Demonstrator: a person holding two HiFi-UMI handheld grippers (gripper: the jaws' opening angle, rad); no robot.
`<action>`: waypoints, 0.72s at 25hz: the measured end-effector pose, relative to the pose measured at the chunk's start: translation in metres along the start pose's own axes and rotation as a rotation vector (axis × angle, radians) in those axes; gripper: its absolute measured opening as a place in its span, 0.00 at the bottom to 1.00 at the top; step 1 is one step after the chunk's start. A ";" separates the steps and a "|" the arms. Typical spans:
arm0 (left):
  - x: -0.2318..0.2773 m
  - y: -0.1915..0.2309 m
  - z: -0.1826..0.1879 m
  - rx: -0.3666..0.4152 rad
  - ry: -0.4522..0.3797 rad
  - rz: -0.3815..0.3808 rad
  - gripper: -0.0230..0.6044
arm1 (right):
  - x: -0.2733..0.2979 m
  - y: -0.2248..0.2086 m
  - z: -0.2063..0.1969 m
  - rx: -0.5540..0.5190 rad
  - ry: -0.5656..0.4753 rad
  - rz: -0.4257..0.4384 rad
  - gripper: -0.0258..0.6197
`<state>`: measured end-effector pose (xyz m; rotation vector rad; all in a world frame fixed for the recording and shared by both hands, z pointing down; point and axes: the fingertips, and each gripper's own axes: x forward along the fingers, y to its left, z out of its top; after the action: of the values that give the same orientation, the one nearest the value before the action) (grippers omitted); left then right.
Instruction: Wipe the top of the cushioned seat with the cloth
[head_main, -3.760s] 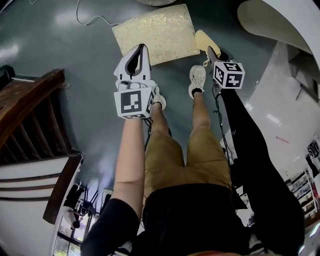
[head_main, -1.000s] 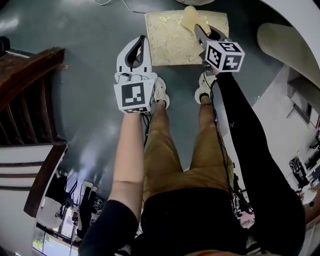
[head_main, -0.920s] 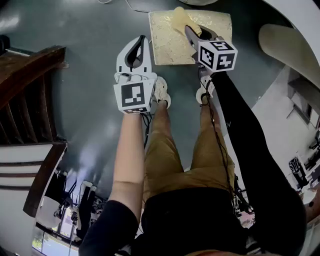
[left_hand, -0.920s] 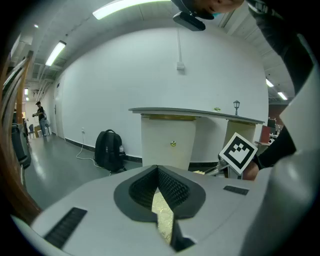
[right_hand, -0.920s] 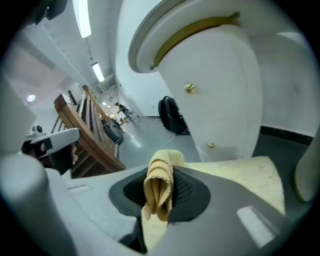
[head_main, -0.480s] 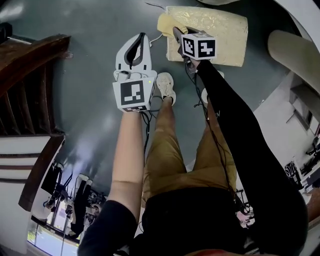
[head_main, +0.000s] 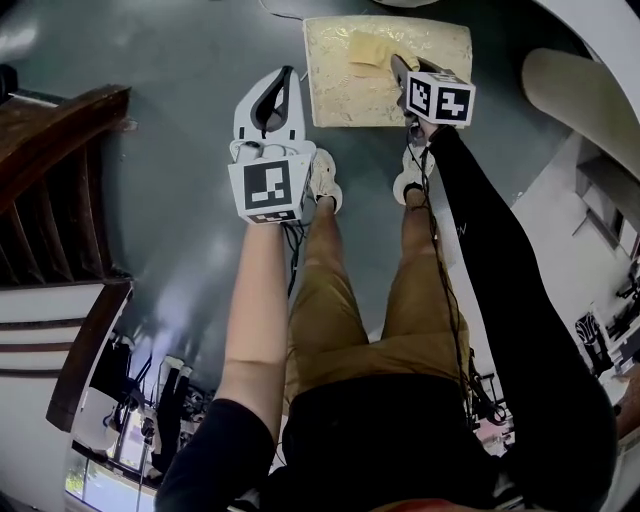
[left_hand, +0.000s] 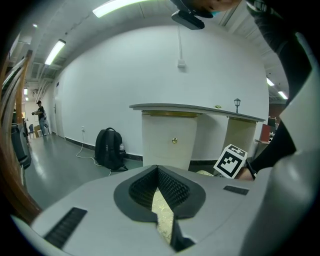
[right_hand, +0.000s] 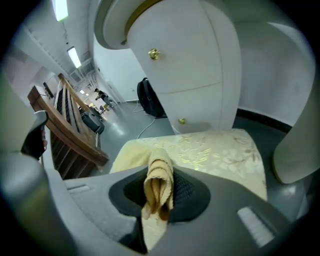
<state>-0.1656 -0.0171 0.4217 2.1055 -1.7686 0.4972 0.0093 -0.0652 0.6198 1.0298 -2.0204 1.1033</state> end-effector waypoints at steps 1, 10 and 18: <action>0.003 -0.006 0.003 0.004 -0.001 -0.005 0.05 | -0.007 -0.015 0.002 0.008 -0.006 -0.014 0.13; 0.030 -0.062 0.021 0.031 -0.007 -0.040 0.05 | -0.065 -0.135 0.007 0.054 -0.029 -0.155 0.13; 0.039 -0.083 0.033 0.040 -0.013 -0.035 0.05 | -0.106 -0.212 -0.002 0.080 0.006 -0.355 0.13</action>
<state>-0.0756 -0.0529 0.4084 2.1678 -1.7393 0.5144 0.2433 -0.1013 0.6216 1.3610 -1.7121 0.9984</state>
